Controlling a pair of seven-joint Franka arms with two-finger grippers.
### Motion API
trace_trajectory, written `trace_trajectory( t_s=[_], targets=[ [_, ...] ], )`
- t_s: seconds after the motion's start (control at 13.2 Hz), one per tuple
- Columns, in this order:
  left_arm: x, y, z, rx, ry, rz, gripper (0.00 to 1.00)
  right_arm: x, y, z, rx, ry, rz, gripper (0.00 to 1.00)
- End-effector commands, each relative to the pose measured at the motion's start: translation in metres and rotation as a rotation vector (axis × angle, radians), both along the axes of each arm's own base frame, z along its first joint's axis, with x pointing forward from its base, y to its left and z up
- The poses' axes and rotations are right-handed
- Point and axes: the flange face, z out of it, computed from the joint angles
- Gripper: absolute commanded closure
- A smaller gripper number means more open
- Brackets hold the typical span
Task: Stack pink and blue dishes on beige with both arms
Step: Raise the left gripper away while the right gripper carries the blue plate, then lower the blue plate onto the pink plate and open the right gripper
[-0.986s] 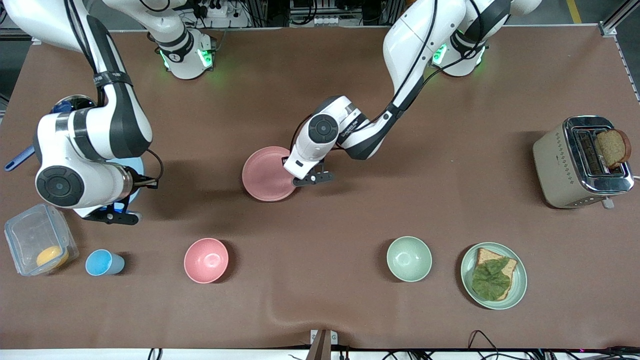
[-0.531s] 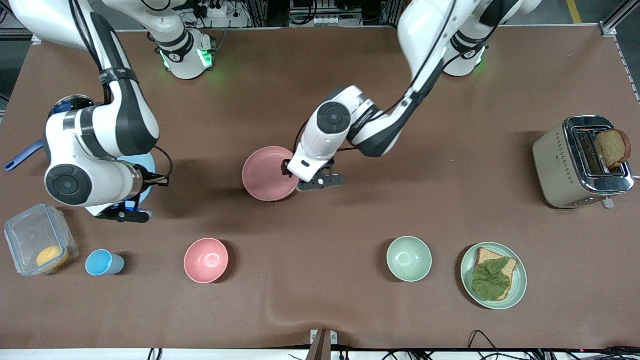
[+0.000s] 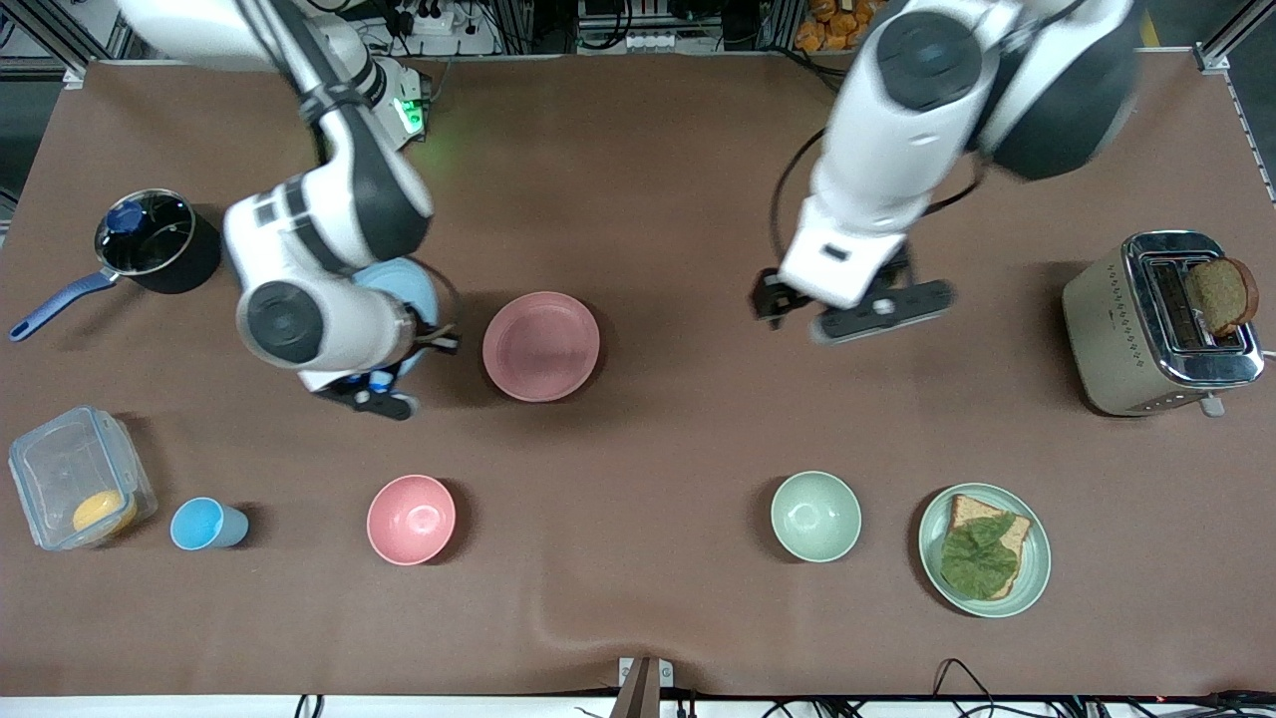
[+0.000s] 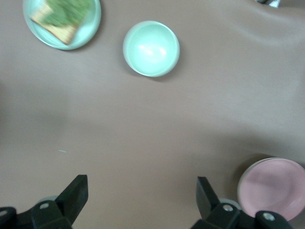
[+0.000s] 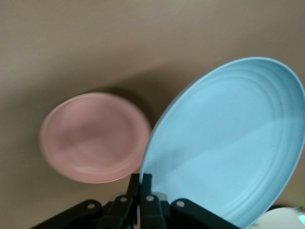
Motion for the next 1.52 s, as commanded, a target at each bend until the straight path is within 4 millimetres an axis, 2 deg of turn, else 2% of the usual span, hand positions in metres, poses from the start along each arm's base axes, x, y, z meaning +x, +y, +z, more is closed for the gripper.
trace_trajectory(
  t_s=[0.0,0.08,0.23,0.38,0.53,0.61,0.76,0.91,1.44],
  targets=[
    [-0.011,0.061,0.037,0.045,0.005,-0.094,0.0,-0.03,0.071,-0.003,-0.019,-0.049,-0.06,1.0],
    [-0.012,0.082,0.048,0.055,0.015,-0.124,0.0,-0.037,0.092,-0.011,-0.024,-0.074,-0.094,1.0],
    [-0.011,0.122,0.062,0.058,0.027,-0.175,0.0,-0.048,0.128,-0.041,-0.024,-0.103,-0.102,1.0],
    [-0.006,0.159,0.071,0.046,0.029,-0.237,0.0,-0.055,0.151,-0.083,-0.015,-0.107,-0.08,1.0],
    [-0.005,0.187,0.076,0.036,0.025,-0.268,0.0,-0.065,0.175,-0.113,0.004,-0.133,-0.053,1.0],
    [-0.005,0.192,0.076,0.037,0.028,-0.279,0.0,-0.064,0.179,-0.115,0.016,-0.151,-0.062,1.0],
    [-0.003,0.213,0.073,0.039,0.037,-0.282,0.0,-0.053,0.169,-0.117,0.004,-0.167,-0.067,1.0],
    [-0.002,0.225,0.072,0.029,0.042,-0.271,0.0,-0.05,0.165,-0.118,-0.01,-0.182,-0.054,1.0],
    [-0.002,0.229,0.072,0.026,0.042,-0.257,0.0,-0.045,0.162,-0.13,-0.053,-0.232,-0.018,1.0]
  ],
)
